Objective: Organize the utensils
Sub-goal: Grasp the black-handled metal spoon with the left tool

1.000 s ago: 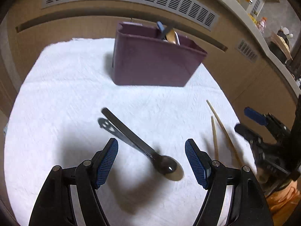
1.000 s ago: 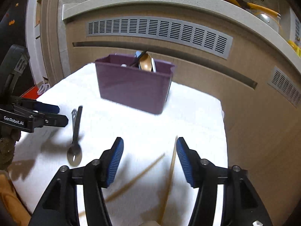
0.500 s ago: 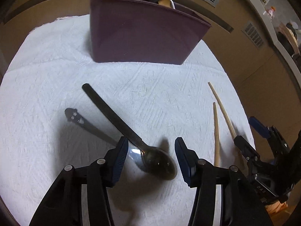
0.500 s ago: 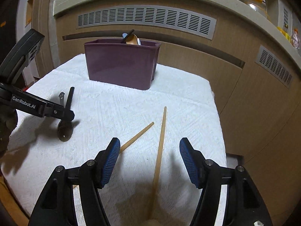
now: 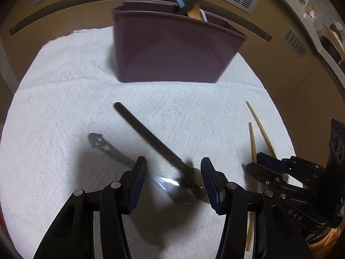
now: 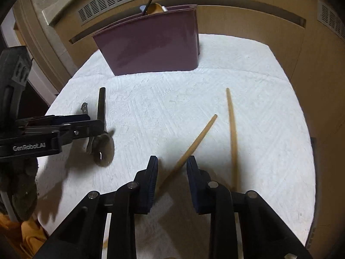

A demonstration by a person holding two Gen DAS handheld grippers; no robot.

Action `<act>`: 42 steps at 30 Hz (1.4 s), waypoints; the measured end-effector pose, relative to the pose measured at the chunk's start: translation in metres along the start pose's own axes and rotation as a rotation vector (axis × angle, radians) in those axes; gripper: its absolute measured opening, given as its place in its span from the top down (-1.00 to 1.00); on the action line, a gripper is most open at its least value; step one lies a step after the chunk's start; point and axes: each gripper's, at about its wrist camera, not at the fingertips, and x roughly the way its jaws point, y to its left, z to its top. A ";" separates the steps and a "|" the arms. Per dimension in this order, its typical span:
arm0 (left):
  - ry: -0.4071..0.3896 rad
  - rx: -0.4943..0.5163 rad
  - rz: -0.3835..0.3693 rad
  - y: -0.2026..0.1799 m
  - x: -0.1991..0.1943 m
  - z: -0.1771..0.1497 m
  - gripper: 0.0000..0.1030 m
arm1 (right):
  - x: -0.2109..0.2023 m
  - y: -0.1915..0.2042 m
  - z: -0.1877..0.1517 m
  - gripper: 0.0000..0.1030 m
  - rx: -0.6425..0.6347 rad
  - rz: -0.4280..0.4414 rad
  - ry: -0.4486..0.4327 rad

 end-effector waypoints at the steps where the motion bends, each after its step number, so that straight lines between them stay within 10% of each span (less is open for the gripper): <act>1: -0.002 -0.016 0.006 0.005 -0.001 0.001 -0.05 | 0.003 0.004 0.003 0.48 -0.015 -0.006 0.001; 13: 0.026 -0.110 0.049 0.028 0.024 0.035 -0.05 | 0.016 0.024 0.011 0.48 -0.131 -0.077 -0.021; 21: 0.019 0.109 -0.063 -0.014 0.045 0.047 -0.04 | 0.010 0.017 0.004 0.41 -0.126 -0.060 -0.033; 26: 0.019 0.259 0.129 -0.038 0.053 0.040 -0.04 | 0.008 0.016 0.002 0.40 -0.128 -0.059 -0.038; 31: 0.103 0.187 0.153 -0.042 0.060 0.057 -0.01 | 0.007 0.015 0.001 0.40 -0.123 -0.060 -0.041; 36: -0.004 0.208 0.182 -0.052 0.059 0.055 0.75 | 0.002 0.009 -0.003 0.40 -0.095 -0.066 -0.043; 42: -0.184 0.189 0.130 -0.043 0.019 0.022 0.81 | -0.008 -0.003 -0.007 0.37 -0.052 -0.080 -0.042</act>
